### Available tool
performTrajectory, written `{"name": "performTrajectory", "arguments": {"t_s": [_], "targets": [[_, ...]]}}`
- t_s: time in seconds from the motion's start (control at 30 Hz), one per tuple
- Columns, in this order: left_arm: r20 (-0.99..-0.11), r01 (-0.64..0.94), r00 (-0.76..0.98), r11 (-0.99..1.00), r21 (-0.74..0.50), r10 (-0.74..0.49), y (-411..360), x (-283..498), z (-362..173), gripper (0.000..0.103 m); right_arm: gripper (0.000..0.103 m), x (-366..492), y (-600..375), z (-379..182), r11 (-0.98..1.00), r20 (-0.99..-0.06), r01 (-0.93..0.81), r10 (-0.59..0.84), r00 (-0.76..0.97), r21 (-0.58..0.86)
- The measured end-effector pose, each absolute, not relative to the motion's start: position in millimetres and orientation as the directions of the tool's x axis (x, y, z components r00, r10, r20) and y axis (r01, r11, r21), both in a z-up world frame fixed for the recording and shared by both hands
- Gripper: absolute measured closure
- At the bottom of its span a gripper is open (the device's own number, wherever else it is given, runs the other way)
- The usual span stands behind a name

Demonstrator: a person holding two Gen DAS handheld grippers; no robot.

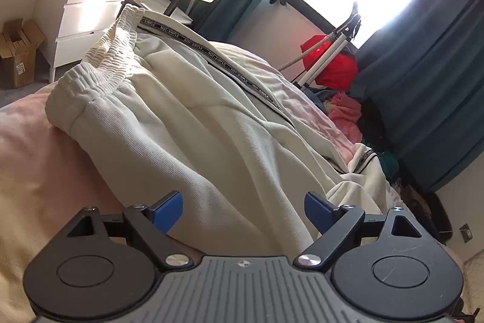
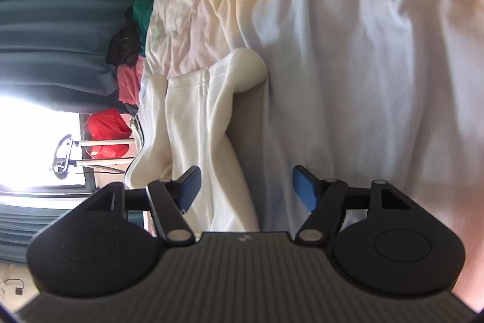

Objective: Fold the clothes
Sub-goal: 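Grasp a ribbed cuff with the left gripper while the right gripper holds the waistband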

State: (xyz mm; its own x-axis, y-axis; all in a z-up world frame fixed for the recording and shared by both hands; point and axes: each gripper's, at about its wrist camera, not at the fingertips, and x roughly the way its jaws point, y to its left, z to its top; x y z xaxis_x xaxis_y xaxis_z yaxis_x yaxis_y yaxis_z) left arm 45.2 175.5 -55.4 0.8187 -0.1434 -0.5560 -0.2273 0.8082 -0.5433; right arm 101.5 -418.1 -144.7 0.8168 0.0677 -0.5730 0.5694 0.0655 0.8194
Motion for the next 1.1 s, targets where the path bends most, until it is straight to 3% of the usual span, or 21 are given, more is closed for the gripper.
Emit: {"name": "performTrajectory", "arguments": {"t_s": [0.13, 0.4, 0.5, 0.53, 0.57, 0.63, 0.77, 0.93, 1.1], "targets": [[-0.571, -0.242, 0.809, 0.806, -0.540, -0.139, 176, 42, -59, 0.013, 0.034, 101, -415, -131, 0.146, -0.591, 0.591, -0.051, 0.805, 0.793], [-0.608, -0.263, 0.779, 0.800, -0.539, -0.154, 175, 63, -74, 0.014, 0.037, 160, -435, -151, 0.214, -0.586, 0.563, 0.066, 0.807, 0.799], [-0.609, -0.284, 0.775, 0.765, -0.578, -0.172, 183, 69, -81, 0.014, 0.061, 174, -443, -150, 0.298, -0.586, 0.553, 0.026, 0.810, 0.778], [-0.604, -0.289, 0.778, 0.753, -0.591, -0.176, 185, 68, -82, 0.014, 0.078, 173, -448, -147, 0.327, -0.599, 0.564, 0.007, 0.801, 0.758], [-0.598, -0.295, 0.781, 0.739, -0.606, -0.179, 188, 69, -82, 0.014, 0.089, 171, -453, -144, 0.356, -0.611, 0.574, -0.012, 0.792, 0.737], [-0.587, -0.302, 0.788, 0.716, -0.630, -0.184, 193, 66, -81, 0.014, 0.095, 169, -463, -139, 0.410, -0.632, 0.594, -0.052, 0.773, 0.692], [-0.556, -0.323, 0.800, 0.617, -0.717, -0.227, 209, 56, -83, 0.013, 0.097, 137, -484, -112, 0.413, -0.561, 0.572, -0.163, 0.812, 0.709], [-0.543, -0.392, 0.816, 0.501, -0.771, -0.198, 235, 42, -90, 0.008, 0.097, 87, -507, -74, 0.472, -0.408, 0.593, -0.441, 0.799, 0.652], [-0.586, -0.484, 0.796, 0.425, -0.765, -0.149, 256, 52, -113, 0.008, 0.097, 70, -544, -127, 0.244, -0.594, 0.690, -0.365, 0.717, 0.682]]}}
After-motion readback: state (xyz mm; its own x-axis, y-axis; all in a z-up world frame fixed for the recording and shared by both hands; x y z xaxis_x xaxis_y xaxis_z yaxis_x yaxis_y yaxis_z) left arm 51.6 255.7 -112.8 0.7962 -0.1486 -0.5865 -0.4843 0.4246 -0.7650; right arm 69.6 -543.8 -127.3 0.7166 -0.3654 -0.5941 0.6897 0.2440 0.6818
